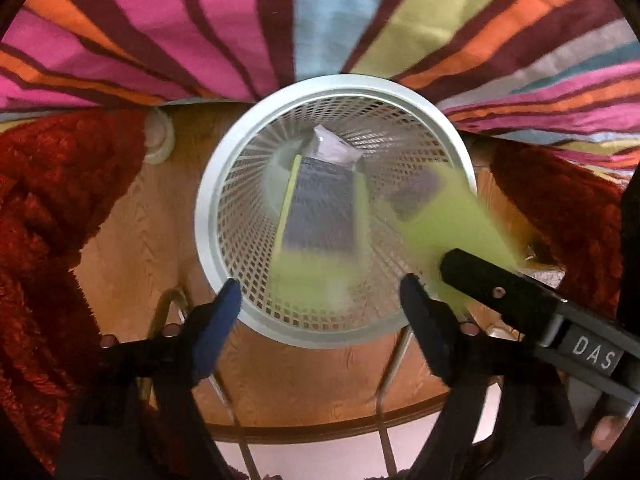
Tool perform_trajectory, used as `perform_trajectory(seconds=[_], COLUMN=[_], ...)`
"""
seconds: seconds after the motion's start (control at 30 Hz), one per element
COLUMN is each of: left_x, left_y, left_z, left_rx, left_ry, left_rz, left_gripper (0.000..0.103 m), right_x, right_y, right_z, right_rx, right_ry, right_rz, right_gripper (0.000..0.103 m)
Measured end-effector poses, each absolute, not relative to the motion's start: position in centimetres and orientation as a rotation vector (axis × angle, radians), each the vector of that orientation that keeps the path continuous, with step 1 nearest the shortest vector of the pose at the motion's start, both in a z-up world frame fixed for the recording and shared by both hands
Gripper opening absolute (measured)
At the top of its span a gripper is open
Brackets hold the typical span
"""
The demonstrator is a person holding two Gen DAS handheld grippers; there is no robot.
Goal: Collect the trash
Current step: 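Carry both green boxes over the wastebasket and open both tools to drop them, then move both tools back toward the remaining boxes and packets on the bed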
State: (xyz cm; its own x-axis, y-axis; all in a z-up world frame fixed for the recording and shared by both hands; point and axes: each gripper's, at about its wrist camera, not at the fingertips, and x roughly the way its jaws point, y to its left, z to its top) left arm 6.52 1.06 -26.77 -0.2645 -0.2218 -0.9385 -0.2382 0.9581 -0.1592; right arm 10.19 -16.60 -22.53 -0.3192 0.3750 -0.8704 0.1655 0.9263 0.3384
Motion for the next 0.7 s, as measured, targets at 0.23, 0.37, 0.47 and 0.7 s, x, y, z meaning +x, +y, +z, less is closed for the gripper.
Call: perform_trajectory(seconds=[0.23, 0.37, 0.47, 0.7], left_x=[6.6, 6.5, 6.4, 6.3], left_y=[1.0, 1.2, 1.4, 2.1], left_z=[-26.8, -26.7, -26.7, -26.3], left_rx=[-0.335, -0.34, -0.348, -0.36], left_ry=[1.854, 1.852, 1.848, 1.828], left_rz=[0.026, 0.03, 0.036, 0.06], left_gripper=[0.085, 0.085, 0.085, 0.085], right_x=[10.1, 10.1, 10.2, 10.4], right_y=[-17.3, -17.3, -17.5, -17.9], right_z=[-22.8, -22.8, -22.5, -21.4], right_rx=[0.433, 0.434, 0.44, 0.429], right_ry=[1.898, 1.895, 1.888, 1.848], right_rz=[0.204, 0.203, 0.199, 0.187], right_gripper=[0.081, 0.082, 0.082, 0.082])
